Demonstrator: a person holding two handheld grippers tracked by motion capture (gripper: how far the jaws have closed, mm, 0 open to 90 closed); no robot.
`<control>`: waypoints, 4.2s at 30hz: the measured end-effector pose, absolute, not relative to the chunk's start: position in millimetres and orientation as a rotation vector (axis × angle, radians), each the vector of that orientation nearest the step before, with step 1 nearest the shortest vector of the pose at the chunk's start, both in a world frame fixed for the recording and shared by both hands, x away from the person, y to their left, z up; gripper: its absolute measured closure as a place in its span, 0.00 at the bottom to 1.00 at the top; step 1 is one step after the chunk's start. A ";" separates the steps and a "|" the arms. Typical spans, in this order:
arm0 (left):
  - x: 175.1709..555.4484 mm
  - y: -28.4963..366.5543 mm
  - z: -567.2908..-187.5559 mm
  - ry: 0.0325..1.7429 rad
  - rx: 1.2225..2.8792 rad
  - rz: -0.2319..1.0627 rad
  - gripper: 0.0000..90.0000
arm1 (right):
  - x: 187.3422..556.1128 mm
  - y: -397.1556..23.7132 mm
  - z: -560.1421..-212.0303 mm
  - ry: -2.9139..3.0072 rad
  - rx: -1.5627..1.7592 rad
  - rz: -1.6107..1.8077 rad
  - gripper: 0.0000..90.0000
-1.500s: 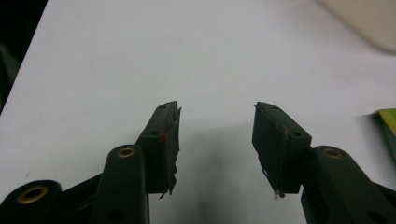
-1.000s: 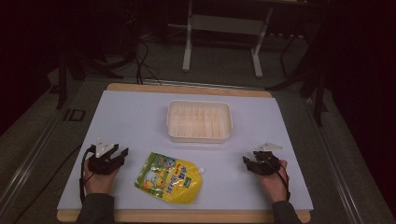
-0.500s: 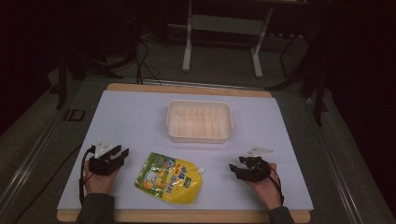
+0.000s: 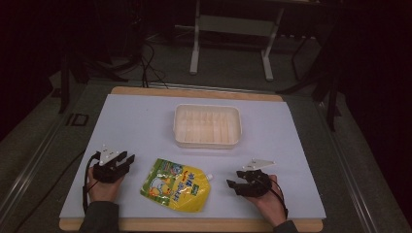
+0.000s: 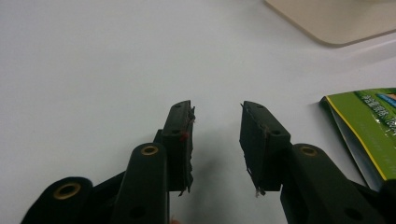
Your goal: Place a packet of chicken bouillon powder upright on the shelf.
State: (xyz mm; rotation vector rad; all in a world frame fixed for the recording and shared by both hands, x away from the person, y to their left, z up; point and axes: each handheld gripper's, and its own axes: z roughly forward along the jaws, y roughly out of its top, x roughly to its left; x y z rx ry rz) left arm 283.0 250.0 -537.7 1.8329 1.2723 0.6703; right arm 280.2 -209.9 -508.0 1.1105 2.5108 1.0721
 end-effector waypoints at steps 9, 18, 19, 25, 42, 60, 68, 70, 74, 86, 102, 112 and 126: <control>283.3 250.0 -538.0 1.278 1.824 0.671 0.69 | 274.6 -200.5 -509.0 2.554 1.126 1.132 0.49; 283.1 248.4 -538.0 1.271 1.836 0.679 0.69 | 267.7 -187.2 -510.3 2.618 1.110 1.175 0.48; 283.0 248.3 -537.9 1.270 1.839 0.680 0.69 | 266.2 -184.7 -510.7 2.627 1.104 1.177 0.48; 282.9 247.9 -537.8 1.269 1.839 0.684 0.69 | 258.5 -171.5 -513.8 2.694 1.039 1.162 0.48; 282.6 246.5 -537.4 1.263 1.843 0.696 0.68 | 251.6 -155.7 -520.3 2.807 1.082 1.244 0.38; 281.8 244.5 -536.7 1.246 1.850 0.711 0.67 | 249.9 -145.5 -522.5 2.877 1.164 1.298 0.31; 281.4 244.4 -536.4 1.246 1.846 0.716 0.67 | 251.2 -144.7 -525.6 2.884 1.235 1.268 0.29; 281.3 244.4 -536.3 1.244 1.845 0.718 0.67 | 251.1 -144.3 -525.8 2.885 1.238 1.269 0.29; 281.5 243.0 -536.5 1.238 1.855 0.720 0.67 | 252.0 -139.3 -526.7 2.912 1.247 1.296 0.30; 281.4 241.9 -536.7 1.233 1.860 0.723 0.67 | 268.7 -126.3 -530.1 2.890 1.343 1.365 0.38; 281.2 242.4 -536.4 1.237 1.854 0.725 0.66 | 286.6 -111.1 -515.6 2.840 1.374 1.453 0.57; 280.6 243.2 -535.7 1.238 1.843 0.728 0.66 | 293.9 -101.8 -495.6 2.842 1.315 1.573 0.81; 280.3 243.6 -535.4 1.239 1.840 0.730 0.66 | 298.1 -89.9 -470.6 2.829 1.198 1.612 0.94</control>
